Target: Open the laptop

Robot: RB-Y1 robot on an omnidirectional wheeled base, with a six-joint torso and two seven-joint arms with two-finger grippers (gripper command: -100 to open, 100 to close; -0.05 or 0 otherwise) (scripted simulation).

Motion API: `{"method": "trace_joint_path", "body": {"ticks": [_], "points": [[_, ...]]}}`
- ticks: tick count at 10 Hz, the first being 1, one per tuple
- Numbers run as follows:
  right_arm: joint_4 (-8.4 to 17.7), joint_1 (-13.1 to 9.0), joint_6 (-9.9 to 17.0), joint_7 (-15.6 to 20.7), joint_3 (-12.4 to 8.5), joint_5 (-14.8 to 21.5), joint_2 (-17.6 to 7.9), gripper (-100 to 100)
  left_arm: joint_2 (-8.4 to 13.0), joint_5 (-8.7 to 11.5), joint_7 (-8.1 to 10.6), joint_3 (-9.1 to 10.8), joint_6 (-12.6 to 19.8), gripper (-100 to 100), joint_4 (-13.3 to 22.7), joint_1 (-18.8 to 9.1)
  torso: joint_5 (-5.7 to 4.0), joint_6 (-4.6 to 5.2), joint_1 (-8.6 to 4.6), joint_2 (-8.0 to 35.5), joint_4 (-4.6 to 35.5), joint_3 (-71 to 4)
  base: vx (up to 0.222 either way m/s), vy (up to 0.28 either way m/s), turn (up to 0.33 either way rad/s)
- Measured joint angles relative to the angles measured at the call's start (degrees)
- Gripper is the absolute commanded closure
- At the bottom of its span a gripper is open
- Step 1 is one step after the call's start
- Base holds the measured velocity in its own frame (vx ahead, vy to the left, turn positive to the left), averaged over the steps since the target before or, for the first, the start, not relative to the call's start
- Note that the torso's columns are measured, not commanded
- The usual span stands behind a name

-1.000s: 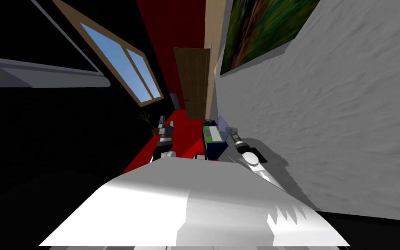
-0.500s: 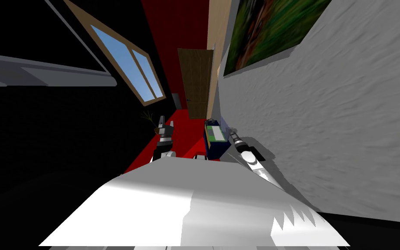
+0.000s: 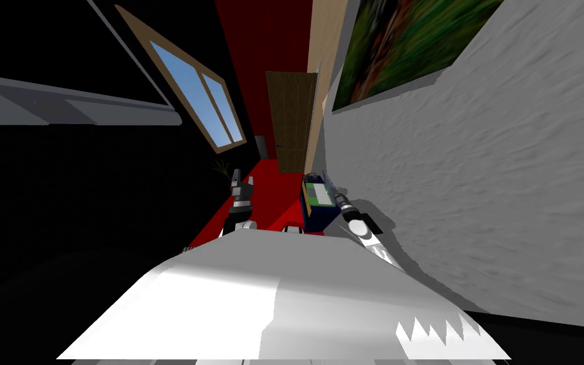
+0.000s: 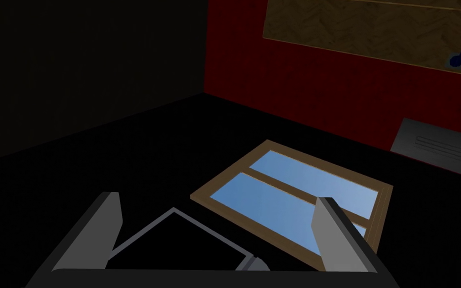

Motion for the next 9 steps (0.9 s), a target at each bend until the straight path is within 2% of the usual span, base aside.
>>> {"method": "trace_joint_path", "body": {"ticks": [6, 7, 8, 9], "points": [[6.67, -3.39, -4.60, 8.16, 2.30, 8.38, 3.74, 100, 0.00, 0.00, 0.00, 0.00, 0.00, 0, 0.00, 0.00, -0.13, 0.04, -0.10, -0.19, -0.26, -0.10, -0.043, 0.025, 0.085], [7.66, -3.93, -4.63, 10.23, 2.10, 9.80, 5.33, 100, 0.00, 0.00, 0.00, 0.00, 0.00, 0, 0.00, 0.00, -0.10, 0.04, -0.06, -0.17, -0.20, -0.10, -0.041, 0.026, 0.088], [8.77, -4.28, -5.51, 11.78, 2.69, 11.37, 5.83, 100, 0.00, 0.00, 0.00, 0.00, 0.00, 0, 0.00, 0.00, -0.11, 0.04, -0.02, -0.11, -0.22, -0.06, -0.020, 0.017, 0.028], [8.94, -4.28, -5.75, 12.09, 2.89, 11.58, 5.86, 100, 0.00, 0.00, 0.00, 0.01, 0.00, 0, 0.00, 0.01, 0.00, 0.10, -0.03, -0.02, -0.03, -0.03, -0.012, -0.004, 0.063]]}}
